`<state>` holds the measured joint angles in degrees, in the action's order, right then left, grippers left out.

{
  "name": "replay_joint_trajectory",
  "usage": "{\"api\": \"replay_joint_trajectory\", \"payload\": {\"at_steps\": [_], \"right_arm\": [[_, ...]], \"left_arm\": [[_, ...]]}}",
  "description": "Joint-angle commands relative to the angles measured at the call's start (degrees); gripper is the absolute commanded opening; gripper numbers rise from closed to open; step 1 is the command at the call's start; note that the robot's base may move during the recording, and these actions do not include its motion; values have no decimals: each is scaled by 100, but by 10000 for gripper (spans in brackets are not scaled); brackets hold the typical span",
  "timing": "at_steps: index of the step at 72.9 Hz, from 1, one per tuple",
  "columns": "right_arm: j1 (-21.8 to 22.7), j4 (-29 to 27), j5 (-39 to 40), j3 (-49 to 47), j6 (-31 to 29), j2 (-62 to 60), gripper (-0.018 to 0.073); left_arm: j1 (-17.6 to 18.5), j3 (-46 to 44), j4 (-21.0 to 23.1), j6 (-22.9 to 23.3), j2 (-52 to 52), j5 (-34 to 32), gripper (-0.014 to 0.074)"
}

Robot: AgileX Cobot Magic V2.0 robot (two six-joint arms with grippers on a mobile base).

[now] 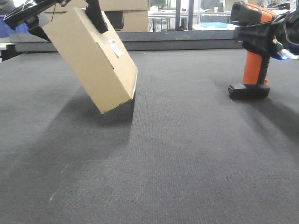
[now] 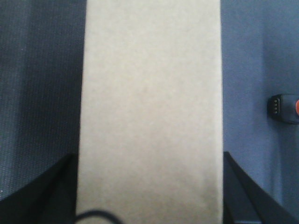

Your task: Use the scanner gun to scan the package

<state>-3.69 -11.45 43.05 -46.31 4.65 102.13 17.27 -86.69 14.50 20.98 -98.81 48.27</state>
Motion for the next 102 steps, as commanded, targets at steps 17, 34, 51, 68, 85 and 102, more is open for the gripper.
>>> {"api": "replay_joint_trajectory", "payload": {"at_steps": [17, 34, 51, 68, 85, 102], "right_arm": [[16, 38, 336, -25, 44, -47, 337], [16, 38, 146, -25, 44, -47, 449], [16, 61, -237, -25, 44, -81, 540], [16, 247, -198, 171, 44, -324, 552], [16, 345, 46, 974, 44, -763, 552], [16, 623, 293, 1784, 44, -1451, 552]], "left_arm": [[36, -37, 29, 2, 65, -118, -111], [36, -37, 29, 2, 65, -118, -111], [36, -37, 29, 2, 65, -118, -111], [36, -37, 19, 2, 65, -118, -111], [12, -37, -135, 2, 77, -158, -111], [-197, -37, -702, 2, 292, -133, -111]]}}
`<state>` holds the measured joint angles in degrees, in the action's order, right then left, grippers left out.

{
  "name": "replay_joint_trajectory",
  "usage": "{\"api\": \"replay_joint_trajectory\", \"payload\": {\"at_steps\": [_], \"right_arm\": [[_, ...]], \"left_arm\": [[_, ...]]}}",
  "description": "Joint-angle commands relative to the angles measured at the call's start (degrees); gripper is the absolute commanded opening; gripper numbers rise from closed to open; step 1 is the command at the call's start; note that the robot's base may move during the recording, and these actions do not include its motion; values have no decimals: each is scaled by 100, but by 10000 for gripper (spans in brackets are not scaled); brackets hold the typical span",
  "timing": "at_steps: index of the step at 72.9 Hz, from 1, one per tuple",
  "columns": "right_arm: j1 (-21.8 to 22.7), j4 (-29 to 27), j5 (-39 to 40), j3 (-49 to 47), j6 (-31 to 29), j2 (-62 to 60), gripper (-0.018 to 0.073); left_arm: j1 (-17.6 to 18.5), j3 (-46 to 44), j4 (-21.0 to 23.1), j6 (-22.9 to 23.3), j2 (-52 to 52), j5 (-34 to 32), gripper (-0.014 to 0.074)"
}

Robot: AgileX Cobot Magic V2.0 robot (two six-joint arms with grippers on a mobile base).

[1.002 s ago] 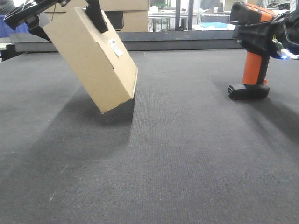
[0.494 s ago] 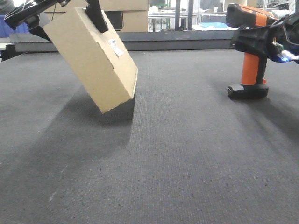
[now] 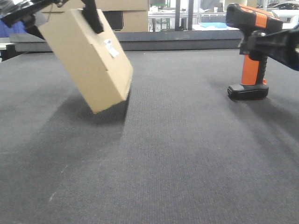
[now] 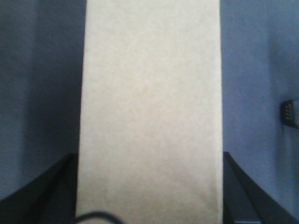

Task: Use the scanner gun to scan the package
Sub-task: 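Lower the box onto the table and set the scanner gun down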

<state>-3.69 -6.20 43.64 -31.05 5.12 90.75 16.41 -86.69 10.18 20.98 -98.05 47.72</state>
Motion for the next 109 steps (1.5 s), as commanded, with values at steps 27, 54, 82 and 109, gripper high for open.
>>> {"api": "replay_joint_trajectory", "payload": {"at_steps": [27, 54, 82, 109], "right_arm": [[16, 296, -62, 1353, -3, -1895, 549], [16, 296, -1164, 1517, -3, -3408, 82], [16, 296, -1771, 1517, -3, -3942, -162], [16, 296, -1772, 1517, -3, -3942, -162]], "left_arm": [[-934, -37, -1493, -949, 342, 258, -111], [-1576, -27, -1481, -1484, 6, 46, -111], [-1576, -27, -1551, -1484, -116, -31, -111], [-1539, -27, -1553, -1484, -116, 47, 456]]}}
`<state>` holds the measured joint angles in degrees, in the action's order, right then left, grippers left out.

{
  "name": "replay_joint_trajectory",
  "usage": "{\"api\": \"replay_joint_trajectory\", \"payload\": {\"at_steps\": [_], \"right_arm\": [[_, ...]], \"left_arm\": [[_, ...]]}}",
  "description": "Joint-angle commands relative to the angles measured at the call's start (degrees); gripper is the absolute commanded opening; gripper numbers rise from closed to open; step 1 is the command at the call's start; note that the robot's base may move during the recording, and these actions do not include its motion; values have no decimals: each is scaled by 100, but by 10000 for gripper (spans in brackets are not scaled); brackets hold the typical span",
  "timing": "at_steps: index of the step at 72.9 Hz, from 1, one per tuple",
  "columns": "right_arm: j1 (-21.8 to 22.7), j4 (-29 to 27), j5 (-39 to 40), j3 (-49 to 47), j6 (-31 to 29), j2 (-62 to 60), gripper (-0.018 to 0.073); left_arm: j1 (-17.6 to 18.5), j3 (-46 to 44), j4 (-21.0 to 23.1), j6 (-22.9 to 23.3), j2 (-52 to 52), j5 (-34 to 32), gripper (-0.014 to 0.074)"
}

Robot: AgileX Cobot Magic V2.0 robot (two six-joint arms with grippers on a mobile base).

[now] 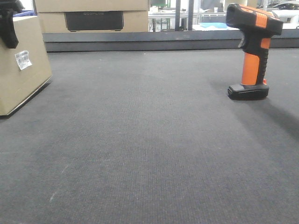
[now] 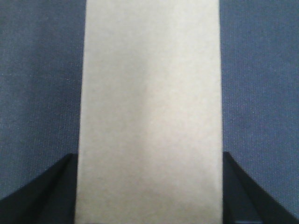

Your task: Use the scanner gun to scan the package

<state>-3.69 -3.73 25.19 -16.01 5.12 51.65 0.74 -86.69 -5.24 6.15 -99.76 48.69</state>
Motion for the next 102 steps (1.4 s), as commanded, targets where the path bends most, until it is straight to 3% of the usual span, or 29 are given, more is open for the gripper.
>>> {"api": "replay_joint_trajectory", "payload": {"at_steps": [1, 10, 33, 43, 53, 66, 89, 102], "right_arm": [[16, 50, 84, 13, -3, -32, -162], [16, 50, 84, 13, -3, -32, -162], [16, 50, 73, 13, -3, -32, -162], [16, 50, 62, 13, -3, -32, -162], [16, 50, 62, 13, -3, -32, -162], [16, 50, -270, 13, -3, -223, -162], [16, 50, -1468, 13, -3, -1404, -162], [16, 50, -2272, 13, -3, -2183, -162]], "left_arm": [[28, -27, -11, -1, 54, -51, 477], [28, -27, -11, -1, 54, -5, 591], [28, -232, -101, 10, 658, 166, 522], [28, -194, 112, 250, 1203, 390, 449], [28, 191, 614, 272, 1741, 303, 237], [28, 1554, 801, 272, 2820, -989, -112], [28, 4436, 911, 275, 4962, -4081, -111], [28, 5523, 834, 275, 5894, -4538, -111]]}}
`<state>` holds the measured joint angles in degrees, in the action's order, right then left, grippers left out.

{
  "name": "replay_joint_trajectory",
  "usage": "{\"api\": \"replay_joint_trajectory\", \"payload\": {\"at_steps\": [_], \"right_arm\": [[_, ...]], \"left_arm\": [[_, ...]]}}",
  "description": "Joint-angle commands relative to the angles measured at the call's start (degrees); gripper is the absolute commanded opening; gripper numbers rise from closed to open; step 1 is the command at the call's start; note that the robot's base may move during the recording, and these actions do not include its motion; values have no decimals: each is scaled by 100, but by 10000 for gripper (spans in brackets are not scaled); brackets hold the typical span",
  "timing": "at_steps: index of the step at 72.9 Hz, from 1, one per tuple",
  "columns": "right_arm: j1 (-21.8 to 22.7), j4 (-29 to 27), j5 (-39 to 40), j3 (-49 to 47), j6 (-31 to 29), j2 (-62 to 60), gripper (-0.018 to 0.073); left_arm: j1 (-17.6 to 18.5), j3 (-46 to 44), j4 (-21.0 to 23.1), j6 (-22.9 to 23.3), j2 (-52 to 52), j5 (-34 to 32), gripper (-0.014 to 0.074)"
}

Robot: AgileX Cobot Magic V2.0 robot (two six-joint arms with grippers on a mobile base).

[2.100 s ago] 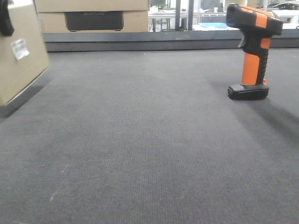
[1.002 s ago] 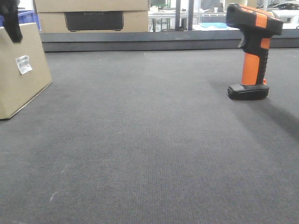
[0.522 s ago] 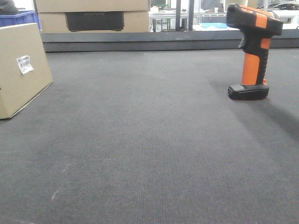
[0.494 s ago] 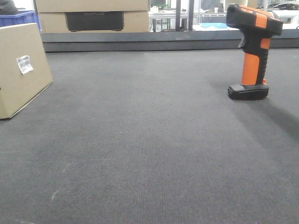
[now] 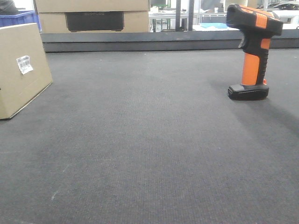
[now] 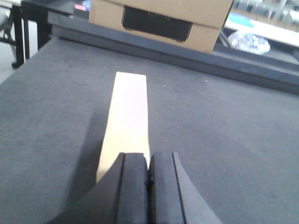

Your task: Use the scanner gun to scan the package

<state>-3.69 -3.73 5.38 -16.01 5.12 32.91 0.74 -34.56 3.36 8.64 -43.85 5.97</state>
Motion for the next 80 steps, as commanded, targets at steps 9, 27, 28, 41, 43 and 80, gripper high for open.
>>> {"api": "replay_joint_trajectory", "payload": {"at_steps": [9, 27, 28, 41, 43, 80], "right_arm": [[16, 50, -595, 13, -3, -791, -162], [16, 50, -1681, 13, -3, -1749, -162], [16, 50, -1721, 13, -3, -1796, -162], [16, 37, -2249, 13, -3, -2403, -162], [16, 37, -2247, 13, -3, -2480, -162], [16, 37, -2192, 13, -3, -2858, -162]], "left_arm": [[28, 589, -26, 26, 755, 124, -111], [28, 1875, -221, 26, 1860, -1036, -111], [28, 1927, -235, 26, 1917, -1036, -111], [28, 2076, -563, 26, 2644, -854, -111], [28, 2076, -637, 26, 2727, -783, -111], [28, 2076, -720, 26, 3202, -530, -111]]}}
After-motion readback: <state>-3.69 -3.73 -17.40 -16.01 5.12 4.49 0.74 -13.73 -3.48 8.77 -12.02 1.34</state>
